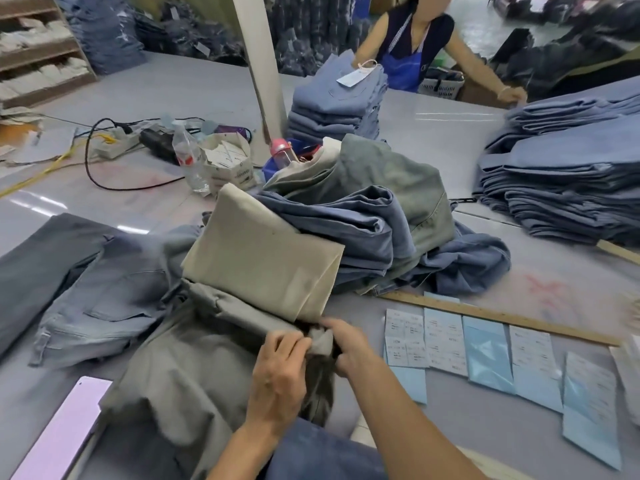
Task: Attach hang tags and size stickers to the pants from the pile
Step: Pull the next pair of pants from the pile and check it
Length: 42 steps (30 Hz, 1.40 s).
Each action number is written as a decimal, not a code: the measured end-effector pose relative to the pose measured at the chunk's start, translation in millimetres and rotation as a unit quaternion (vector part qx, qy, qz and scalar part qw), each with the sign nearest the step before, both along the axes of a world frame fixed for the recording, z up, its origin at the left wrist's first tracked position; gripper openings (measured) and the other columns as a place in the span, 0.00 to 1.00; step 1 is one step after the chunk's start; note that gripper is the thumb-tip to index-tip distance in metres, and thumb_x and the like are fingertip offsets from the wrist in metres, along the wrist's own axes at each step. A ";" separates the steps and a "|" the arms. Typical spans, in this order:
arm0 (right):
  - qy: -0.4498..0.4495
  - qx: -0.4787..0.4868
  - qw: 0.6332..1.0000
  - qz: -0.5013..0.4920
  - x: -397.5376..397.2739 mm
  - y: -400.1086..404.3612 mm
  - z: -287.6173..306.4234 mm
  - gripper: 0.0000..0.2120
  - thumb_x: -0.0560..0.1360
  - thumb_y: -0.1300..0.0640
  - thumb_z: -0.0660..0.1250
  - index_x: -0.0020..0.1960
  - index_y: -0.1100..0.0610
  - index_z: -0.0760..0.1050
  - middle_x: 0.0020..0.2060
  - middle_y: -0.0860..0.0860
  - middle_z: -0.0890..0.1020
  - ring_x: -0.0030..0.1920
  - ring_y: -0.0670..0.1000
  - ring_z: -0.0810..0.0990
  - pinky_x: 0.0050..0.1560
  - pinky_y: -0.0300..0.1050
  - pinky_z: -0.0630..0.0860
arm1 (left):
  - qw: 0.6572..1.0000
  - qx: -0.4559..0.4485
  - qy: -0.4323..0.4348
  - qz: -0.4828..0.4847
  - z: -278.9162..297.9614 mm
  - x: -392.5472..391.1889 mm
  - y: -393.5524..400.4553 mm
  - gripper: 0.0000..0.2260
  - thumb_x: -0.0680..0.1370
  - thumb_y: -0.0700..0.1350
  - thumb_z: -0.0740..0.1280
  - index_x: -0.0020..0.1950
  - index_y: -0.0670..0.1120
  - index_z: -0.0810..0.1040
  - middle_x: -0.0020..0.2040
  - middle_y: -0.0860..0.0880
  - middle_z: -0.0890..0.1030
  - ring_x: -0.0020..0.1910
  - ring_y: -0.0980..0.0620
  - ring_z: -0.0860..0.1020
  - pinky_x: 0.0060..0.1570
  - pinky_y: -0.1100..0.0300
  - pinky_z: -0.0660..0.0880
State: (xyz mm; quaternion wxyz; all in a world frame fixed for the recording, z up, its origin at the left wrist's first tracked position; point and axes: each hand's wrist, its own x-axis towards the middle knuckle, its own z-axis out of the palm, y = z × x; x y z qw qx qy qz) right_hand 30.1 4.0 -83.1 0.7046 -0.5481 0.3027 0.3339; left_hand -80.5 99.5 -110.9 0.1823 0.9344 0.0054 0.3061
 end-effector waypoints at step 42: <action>-0.584 -0.333 0.619 0.406 -39.1 -3.9 79.8 0.08 0.73 0.54 0.68 0.50 0.55 0.75 0.46 0.50 0.81 0.44 0.51 0.78 0.43 0.50 0.76 | 0.722 -0.661 0.202 0.027 73.5 71.3 21.7 0.22 0.75 0.65 0.70 0.49 0.46 0.79 0.43 0.53 0.86 0.43 0.56 0.84 0.42 0.59 0.79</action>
